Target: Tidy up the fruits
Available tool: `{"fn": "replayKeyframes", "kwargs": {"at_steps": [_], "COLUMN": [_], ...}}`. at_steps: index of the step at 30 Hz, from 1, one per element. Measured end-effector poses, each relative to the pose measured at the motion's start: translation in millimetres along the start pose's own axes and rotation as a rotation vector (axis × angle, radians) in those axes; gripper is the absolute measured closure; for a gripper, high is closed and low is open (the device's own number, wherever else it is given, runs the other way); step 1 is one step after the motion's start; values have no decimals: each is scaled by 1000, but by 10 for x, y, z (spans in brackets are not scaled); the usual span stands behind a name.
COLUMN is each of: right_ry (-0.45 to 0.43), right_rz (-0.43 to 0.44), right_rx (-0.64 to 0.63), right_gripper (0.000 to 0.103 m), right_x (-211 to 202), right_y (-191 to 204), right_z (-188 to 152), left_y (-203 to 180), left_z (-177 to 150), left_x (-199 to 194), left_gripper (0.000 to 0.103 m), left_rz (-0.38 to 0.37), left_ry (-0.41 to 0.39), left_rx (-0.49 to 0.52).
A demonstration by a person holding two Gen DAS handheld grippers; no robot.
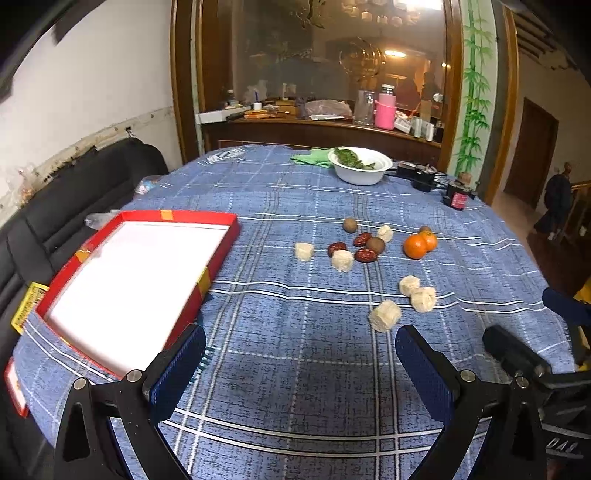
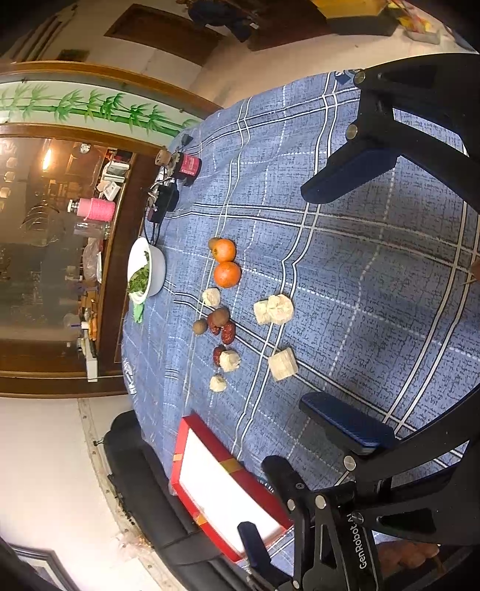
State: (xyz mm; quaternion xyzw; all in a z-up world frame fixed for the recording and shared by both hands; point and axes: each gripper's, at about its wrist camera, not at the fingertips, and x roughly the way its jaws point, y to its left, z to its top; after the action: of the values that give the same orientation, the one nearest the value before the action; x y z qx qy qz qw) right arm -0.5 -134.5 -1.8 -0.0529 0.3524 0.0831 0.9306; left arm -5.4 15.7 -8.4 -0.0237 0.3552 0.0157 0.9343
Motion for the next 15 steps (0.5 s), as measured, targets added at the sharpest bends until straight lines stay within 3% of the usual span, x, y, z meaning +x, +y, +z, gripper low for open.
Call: {"fn": "replayKeyframes", "kwargs": {"at_steps": [6,11,15], "right_ry": [-106,-89,-54], "right_rz": [24,45,114], "right_rx": [79,128,125], "right_gripper": [0,0,0], "right_x": [-197,-150,-64], "right_y": [-211,-365,-393], "right_z": [-24,-45,-98], "left_y": [151,181,128], "left_z": [-104,-104,-116], "left_x": [20,46,106], "left_gripper": [1,1,1], "left_rz": [-50,-29,-62], "left_ry": [-41,-57,-49], "left_rx": [-73,-76,-28]}}
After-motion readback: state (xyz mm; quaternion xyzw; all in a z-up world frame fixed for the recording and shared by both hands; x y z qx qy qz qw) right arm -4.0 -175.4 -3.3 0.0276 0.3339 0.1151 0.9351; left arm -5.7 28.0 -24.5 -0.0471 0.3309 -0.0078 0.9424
